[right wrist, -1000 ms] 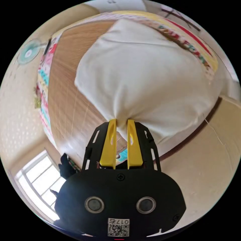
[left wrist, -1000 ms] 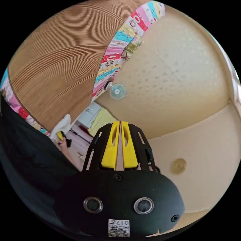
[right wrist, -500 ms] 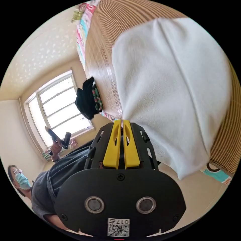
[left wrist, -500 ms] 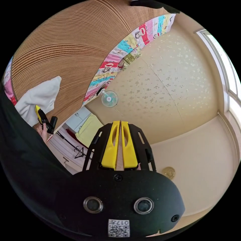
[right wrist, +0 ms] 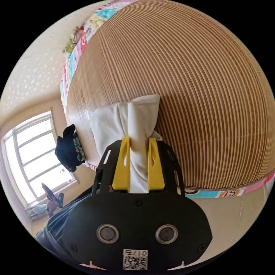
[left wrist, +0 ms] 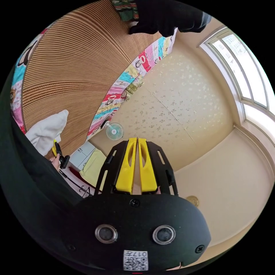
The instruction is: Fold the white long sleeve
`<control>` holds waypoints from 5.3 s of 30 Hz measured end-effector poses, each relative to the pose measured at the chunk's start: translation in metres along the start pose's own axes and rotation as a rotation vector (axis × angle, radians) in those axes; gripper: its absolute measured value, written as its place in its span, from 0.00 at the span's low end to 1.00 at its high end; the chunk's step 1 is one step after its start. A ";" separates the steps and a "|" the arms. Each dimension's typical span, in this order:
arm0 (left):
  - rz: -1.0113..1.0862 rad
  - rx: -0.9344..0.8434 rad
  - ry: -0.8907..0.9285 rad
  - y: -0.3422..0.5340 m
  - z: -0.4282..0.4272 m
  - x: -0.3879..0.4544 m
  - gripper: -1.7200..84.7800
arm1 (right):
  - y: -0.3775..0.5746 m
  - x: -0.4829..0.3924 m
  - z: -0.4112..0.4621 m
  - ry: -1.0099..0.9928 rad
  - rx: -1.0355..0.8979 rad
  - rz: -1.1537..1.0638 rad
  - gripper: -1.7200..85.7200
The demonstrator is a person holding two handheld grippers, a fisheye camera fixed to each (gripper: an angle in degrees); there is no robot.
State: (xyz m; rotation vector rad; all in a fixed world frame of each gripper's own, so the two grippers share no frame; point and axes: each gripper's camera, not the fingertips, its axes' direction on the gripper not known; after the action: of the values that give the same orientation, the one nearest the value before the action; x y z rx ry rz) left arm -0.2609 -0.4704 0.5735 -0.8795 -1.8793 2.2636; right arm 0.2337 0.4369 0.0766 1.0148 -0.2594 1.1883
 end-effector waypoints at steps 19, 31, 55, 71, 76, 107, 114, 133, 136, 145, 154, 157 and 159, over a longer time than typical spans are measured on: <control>-0.118 -0.336 -1.068 -0.117 0.112 -0.138 0.18 | 0.119 -0.144 0.155 -0.148 -0.297 -1.023 0.08; 0.110 -0.767 -0.279 -0.072 0.072 -0.129 0.08 | 0.136 -0.151 0.203 -0.587 -0.235 -1.131 0.07; 0.952 -1.846 0.154 0.177 0.035 0.026 0.07 | 0.207 -0.261 0.272 -0.412 0.355 -1.423 0.17; 0.775 -1.724 -0.069 0.203 0.065 -0.108 0.09 | 0.253 -0.271 0.411 0.153 0.250 -1.424 0.06; 1.067 -1.541 -0.202 0.222 0.070 -0.098 0.16 | 0.297 -0.317 0.446 0.572 0.497 -1.339 0.05; 1.400 -1.251 -0.351 0.364 0.138 -0.149 0.06 | 0.260 -0.255 0.394 0.341 0.813 -1.109 0.06; 1.265 -1.236 0.049 0.353 0.158 -0.114 0.03 | 0.198 -0.159 0.361 -0.190 0.626 -1.222 0.10; 1.364 -1.450 0.394 0.435 0.211 -0.022 0.02 | 0.067 0.004 0.424 -0.374 0.488 -0.927 0.26; 1.317 -1.483 0.504 0.429 0.207 -0.009 0.02 | 0.047 -0.025 0.421 -0.342 0.490 -0.981 0.25; 1.020 -1.460 0.840 0.386 0.205 -0.002 0.02 | 0.019 -0.081 0.463 -0.451 0.198 -1.144 0.23; 0.989 -1.357 0.783 0.347 0.205 0.014 0.02 | 0.071 -0.088 0.476 -0.309 0.159 -1.154 0.06; 0.991 -1.307 0.635 0.325 0.207 0.021 0.02 | 0.095 -0.079 0.449 -0.132 0.293 -1.062 0.06; 1.001 -1.243 0.542 0.307 0.205 0.025 0.02 | 0.121 -0.073 0.423 0.019 0.427 -0.981 0.06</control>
State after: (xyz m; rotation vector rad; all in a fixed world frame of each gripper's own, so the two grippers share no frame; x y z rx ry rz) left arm -0.2856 -0.7171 0.2995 -2.6188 -2.6961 0.3998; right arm 0.2373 0.0680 0.3272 1.2716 0.4959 0.3454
